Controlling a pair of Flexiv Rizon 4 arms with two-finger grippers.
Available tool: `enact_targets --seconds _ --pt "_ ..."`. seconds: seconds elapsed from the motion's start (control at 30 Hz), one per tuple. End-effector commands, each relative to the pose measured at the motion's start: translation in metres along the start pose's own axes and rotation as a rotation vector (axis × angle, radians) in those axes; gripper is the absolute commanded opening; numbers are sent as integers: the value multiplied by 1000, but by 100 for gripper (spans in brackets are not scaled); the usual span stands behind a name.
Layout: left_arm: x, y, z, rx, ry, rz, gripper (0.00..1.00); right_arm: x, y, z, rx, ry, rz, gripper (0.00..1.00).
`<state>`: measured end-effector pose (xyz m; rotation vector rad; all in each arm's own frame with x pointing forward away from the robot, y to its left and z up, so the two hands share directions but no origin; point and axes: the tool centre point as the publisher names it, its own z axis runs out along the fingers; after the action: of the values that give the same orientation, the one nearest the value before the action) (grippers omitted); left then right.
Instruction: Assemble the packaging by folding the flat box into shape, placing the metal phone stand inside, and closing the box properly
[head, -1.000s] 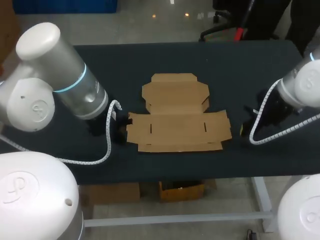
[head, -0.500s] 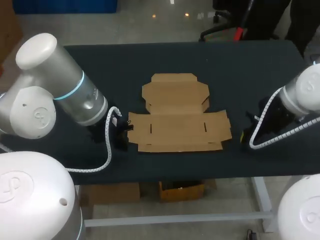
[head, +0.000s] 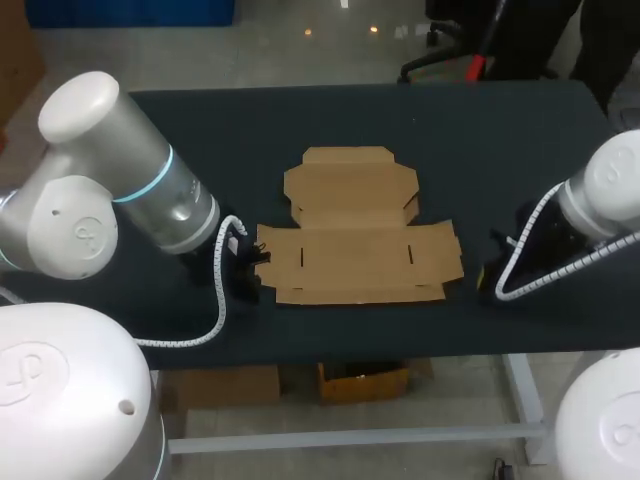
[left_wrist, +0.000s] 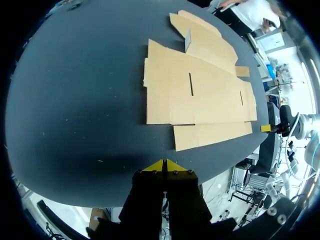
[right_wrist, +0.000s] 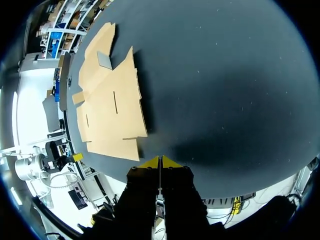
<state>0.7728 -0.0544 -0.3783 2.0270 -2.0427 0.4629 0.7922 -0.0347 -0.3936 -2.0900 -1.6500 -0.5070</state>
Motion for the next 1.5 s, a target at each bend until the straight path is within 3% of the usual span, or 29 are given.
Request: enact_targets --seconds 0.03,1.5 --pt "-2 -1 5 -2 1 -2 0 -1 -2 3 -4 9 4 0" --pt "-7 -9 23 -6 18 8 0 14 -12 39 67 27 60 0"
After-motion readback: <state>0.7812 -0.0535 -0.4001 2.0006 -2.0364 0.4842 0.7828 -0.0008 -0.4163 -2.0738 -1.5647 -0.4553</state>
